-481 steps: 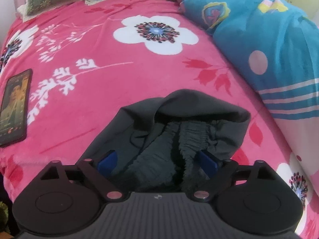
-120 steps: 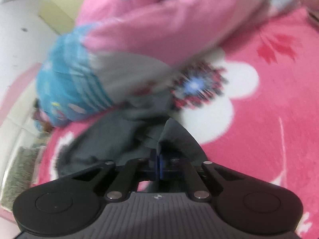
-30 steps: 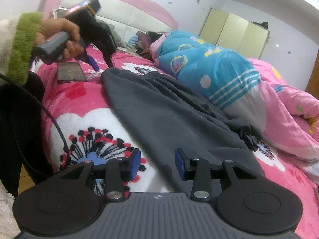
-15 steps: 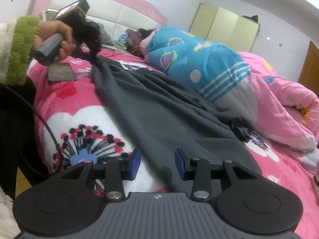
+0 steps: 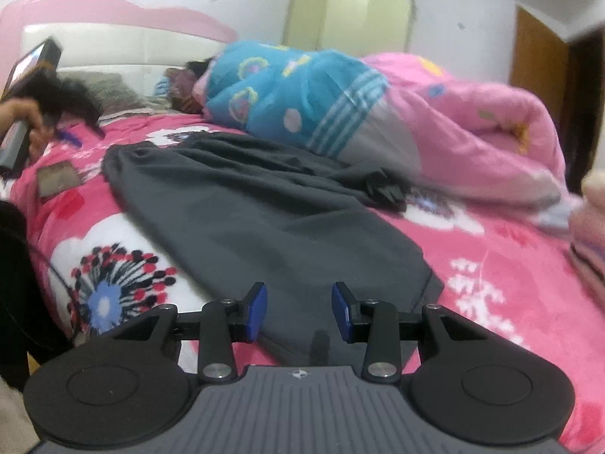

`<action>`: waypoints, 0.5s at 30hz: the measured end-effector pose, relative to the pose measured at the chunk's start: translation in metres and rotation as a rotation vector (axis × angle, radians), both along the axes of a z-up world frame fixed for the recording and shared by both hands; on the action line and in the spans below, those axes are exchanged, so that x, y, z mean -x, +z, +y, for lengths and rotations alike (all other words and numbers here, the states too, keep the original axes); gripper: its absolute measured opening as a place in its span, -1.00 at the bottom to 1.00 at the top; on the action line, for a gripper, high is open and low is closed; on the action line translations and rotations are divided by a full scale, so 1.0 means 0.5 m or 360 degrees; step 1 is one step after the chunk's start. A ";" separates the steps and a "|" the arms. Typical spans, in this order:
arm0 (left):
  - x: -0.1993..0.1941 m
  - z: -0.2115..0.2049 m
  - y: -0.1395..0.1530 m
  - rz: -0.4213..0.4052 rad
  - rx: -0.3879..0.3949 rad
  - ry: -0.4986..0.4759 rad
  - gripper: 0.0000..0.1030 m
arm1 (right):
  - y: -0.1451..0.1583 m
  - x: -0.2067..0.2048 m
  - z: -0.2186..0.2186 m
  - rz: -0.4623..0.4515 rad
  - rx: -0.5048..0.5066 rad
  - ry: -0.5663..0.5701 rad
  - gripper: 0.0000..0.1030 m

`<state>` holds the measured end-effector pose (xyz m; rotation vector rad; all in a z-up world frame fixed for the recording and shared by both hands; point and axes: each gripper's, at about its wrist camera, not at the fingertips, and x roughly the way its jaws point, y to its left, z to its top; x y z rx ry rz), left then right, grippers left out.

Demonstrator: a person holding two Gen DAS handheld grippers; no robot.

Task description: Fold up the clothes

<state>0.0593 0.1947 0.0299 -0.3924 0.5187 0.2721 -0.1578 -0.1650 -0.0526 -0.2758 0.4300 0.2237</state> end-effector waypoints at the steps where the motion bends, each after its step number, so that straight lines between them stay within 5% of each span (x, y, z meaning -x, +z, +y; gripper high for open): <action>1: 0.015 -0.012 0.005 -0.0038 -0.0042 -0.0045 -0.10 | 0.000 0.004 0.012 -0.0032 0.0059 0.0058 -0.22; 9: 0.090 -0.084 -0.039 -0.0097 -0.0006 -0.0524 -0.09 | -0.044 -0.047 0.108 0.0004 0.0427 0.0407 -0.28; 10: 0.094 -0.087 -0.049 -0.0100 -0.0003 -0.0569 -0.09 | -0.044 -0.059 0.108 0.0031 0.0427 0.0406 -0.62; 11: 0.099 -0.091 -0.056 -0.0104 -0.0005 -0.0616 -0.09 | -0.035 -0.077 0.099 0.0086 0.0363 0.0390 -0.99; 15: 0.115 -0.107 -0.078 -0.0127 -0.0030 -0.0779 -0.09 | 0.007 -0.143 0.046 0.0255 0.0016 0.0306 -0.99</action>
